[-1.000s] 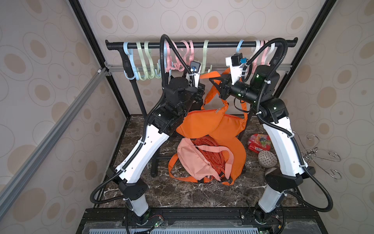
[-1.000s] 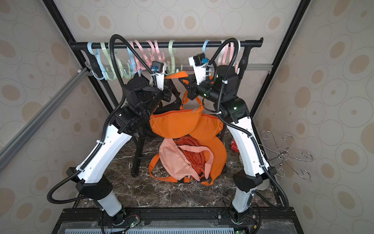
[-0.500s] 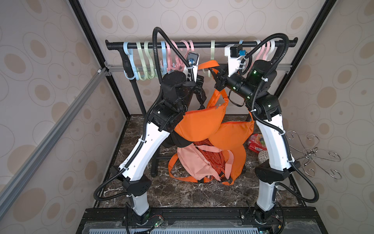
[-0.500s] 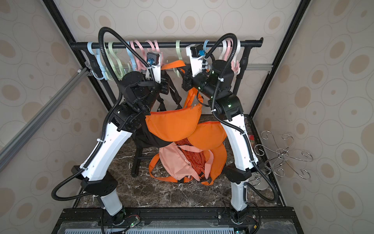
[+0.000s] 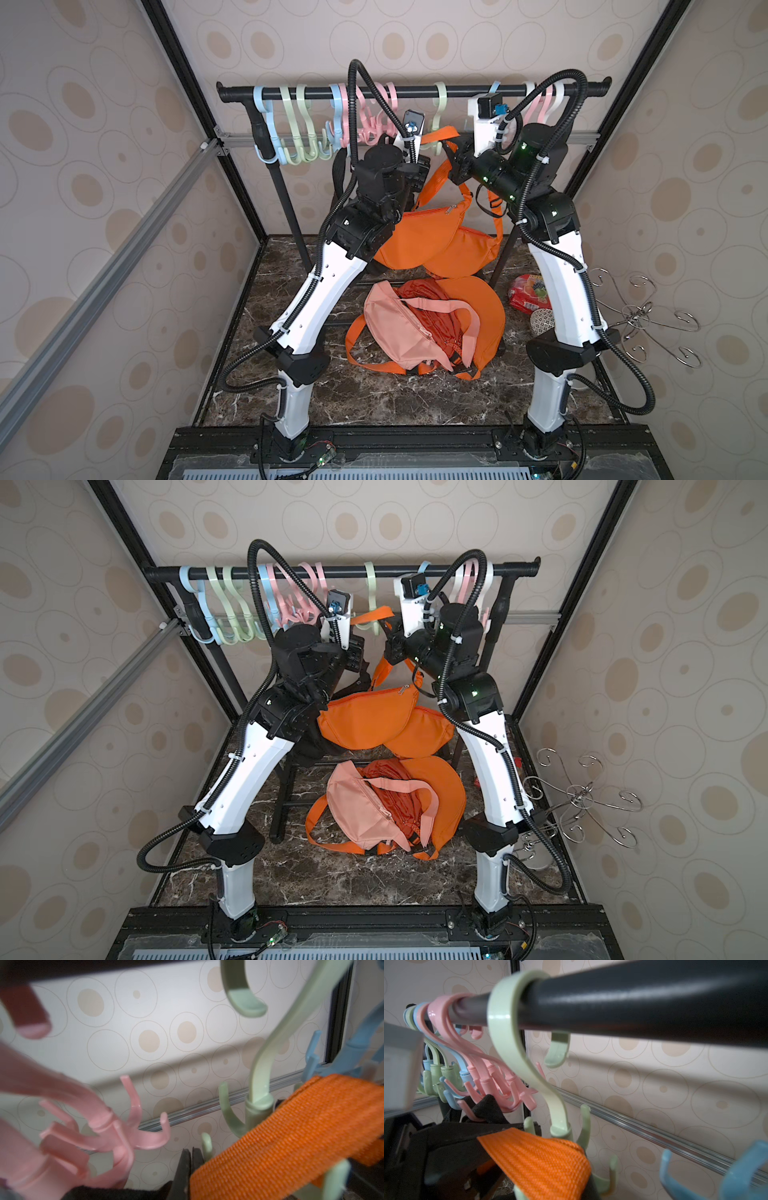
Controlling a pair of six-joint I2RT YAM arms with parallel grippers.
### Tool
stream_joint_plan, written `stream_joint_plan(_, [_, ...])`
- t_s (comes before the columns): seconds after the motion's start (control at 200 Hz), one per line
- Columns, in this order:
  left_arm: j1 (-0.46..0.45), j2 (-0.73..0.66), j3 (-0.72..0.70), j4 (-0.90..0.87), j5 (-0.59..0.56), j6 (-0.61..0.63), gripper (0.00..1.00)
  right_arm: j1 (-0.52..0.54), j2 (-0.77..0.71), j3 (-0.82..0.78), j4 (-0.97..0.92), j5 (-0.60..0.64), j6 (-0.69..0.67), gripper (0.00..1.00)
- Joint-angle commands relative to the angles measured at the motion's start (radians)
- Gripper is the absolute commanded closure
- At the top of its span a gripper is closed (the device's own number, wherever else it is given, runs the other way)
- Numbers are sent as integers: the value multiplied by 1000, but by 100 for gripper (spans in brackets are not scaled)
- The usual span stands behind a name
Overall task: Hang the bag on a hook
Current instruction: Hang the bag on the hook.
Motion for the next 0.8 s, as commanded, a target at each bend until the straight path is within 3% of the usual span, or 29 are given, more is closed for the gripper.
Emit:
stream_joint_plan(0.0, [54, -24, 54, -14, -92, 6, 100, -49, -26, 17, 52, 60, 19, 100])
stream_joint_plan(0.215, [73, 6, 49, -97, -33, -40, 100, -54, -28, -18, 10, 21, 23, 100])
stream_joint_plan(0.53, [73, -71, -161, -75, 14, -94, 100, -54, -187, -347, 74, -38, 36, 97])
stream_joint_plan(0.62, [71, -109, -202, -58, 49, -103, 52, -53, -247, -441, 95, -35, 37, 71])
stream_joint_plan(0.66, [68, -134, -235, -49, 60, -104, 36, -52, -271, -468, 93, -36, 36, 60])
stream_joint_plan(0.705, [63, -171, -284, -30, 62, -107, 27, -49, -299, -494, 88, -31, 34, 51])
stream_joint_plan(0.795, [49, -253, -409, 18, 72, -108, 21, -32, -357, -544, 67, -1, 23, 29])
